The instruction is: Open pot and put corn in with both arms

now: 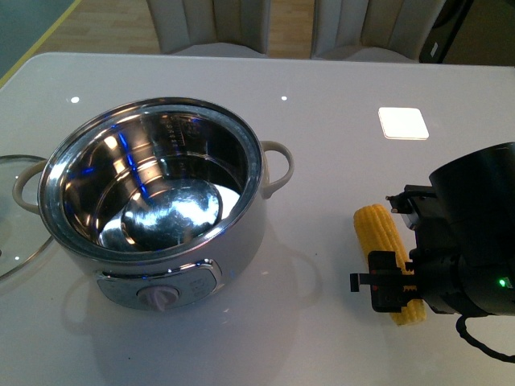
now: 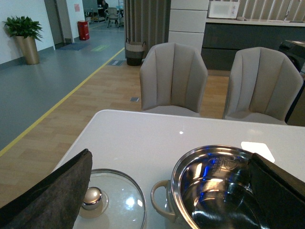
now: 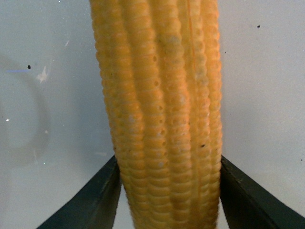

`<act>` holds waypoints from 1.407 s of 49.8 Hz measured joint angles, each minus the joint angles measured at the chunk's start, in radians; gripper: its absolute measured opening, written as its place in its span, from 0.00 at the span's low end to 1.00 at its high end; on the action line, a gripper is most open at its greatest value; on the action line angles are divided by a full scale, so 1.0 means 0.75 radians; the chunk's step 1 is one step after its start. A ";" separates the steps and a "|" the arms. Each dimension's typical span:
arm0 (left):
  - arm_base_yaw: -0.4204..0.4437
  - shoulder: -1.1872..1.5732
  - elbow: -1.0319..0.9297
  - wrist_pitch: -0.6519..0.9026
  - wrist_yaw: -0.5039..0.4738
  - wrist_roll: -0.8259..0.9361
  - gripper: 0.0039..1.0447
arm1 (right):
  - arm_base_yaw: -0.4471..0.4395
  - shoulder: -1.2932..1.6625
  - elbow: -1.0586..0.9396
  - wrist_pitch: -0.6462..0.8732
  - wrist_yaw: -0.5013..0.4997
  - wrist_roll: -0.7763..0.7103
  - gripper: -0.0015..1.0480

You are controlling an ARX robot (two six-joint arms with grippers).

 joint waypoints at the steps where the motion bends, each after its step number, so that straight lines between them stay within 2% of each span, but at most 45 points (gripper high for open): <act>1: 0.000 0.000 0.000 0.000 0.000 0.000 0.94 | 0.000 0.000 -0.003 -0.001 -0.005 0.004 0.48; 4: 0.000 0.000 0.000 0.000 0.000 0.000 0.94 | -0.001 -0.013 -0.016 -0.003 -0.011 0.009 0.38; 9: 0.000 0.000 0.000 0.000 -0.001 0.000 0.94 | -0.005 -0.052 -0.042 -0.009 -0.017 0.023 0.29; 17: 0.000 0.000 0.000 0.000 0.000 0.000 0.94 | -0.013 -0.172 -0.089 -0.031 -0.020 0.012 0.22; 32: 0.000 0.000 0.000 0.000 -0.001 0.000 0.94 | -0.009 -0.583 -0.112 -0.164 -0.157 0.083 0.17; 40: 0.000 0.000 0.000 0.000 0.000 0.000 0.94 | 0.130 -0.786 -0.042 -0.235 -0.191 0.165 0.15; 49: 0.000 0.000 0.000 0.000 0.000 0.000 0.94 | 0.255 -0.777 0.104 -0.263 -0.197 0.248 0.14; 62: 0.000 0.000 0.000 0.000 0.000 0.000 0.94 | 0.366 -0.643 0.307 -0.306 -0.200 0.330 0.14; 70: 0.000 0.000 0.000 0.000 0.000 0.000 0.94 | 0.415 -0.532 0.405 -0.327 -0.251 0.410 0.14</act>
